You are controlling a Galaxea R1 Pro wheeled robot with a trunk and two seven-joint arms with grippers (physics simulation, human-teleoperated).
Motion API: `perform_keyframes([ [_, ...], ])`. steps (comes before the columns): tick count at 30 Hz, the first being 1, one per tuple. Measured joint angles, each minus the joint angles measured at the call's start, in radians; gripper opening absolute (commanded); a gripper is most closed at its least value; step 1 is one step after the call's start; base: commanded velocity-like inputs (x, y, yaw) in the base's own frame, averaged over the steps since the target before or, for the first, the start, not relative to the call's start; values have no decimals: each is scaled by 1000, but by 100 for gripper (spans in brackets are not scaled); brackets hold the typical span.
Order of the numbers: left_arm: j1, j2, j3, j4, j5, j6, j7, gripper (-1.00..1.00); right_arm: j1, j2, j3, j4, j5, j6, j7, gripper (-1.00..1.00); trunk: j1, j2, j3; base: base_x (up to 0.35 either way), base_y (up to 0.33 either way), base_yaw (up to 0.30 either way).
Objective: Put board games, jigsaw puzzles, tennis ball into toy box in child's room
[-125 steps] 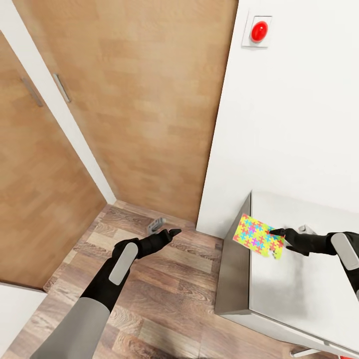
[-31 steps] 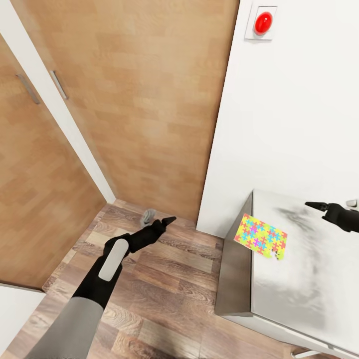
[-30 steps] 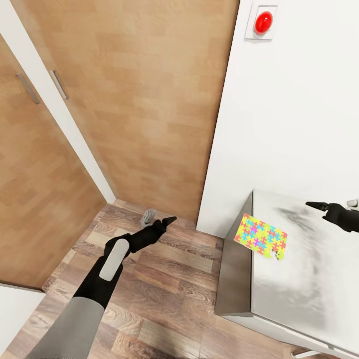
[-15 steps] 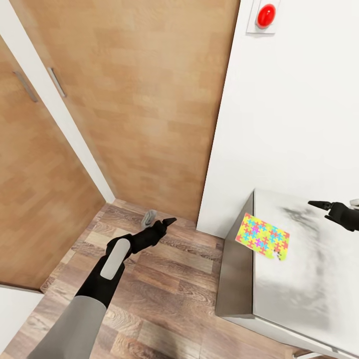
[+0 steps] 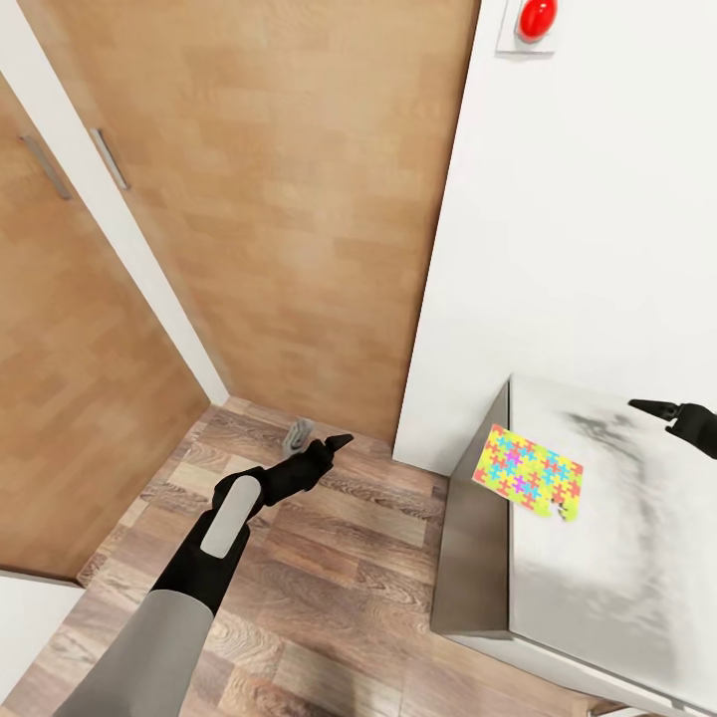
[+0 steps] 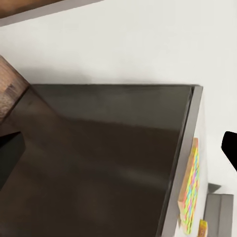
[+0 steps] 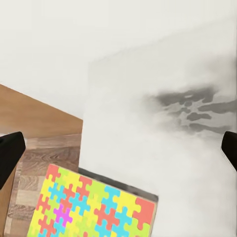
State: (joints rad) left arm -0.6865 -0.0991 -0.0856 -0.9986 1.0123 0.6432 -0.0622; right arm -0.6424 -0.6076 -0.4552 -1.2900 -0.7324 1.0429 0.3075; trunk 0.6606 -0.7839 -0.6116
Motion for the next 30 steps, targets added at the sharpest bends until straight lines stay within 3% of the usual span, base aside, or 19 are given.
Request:
perform_keyframes([
  [30,-5,1,0,10,-1,2,2,100,18,2,-28,-42,1,0,-4,100,115,-210,-94,0,0,0],
])
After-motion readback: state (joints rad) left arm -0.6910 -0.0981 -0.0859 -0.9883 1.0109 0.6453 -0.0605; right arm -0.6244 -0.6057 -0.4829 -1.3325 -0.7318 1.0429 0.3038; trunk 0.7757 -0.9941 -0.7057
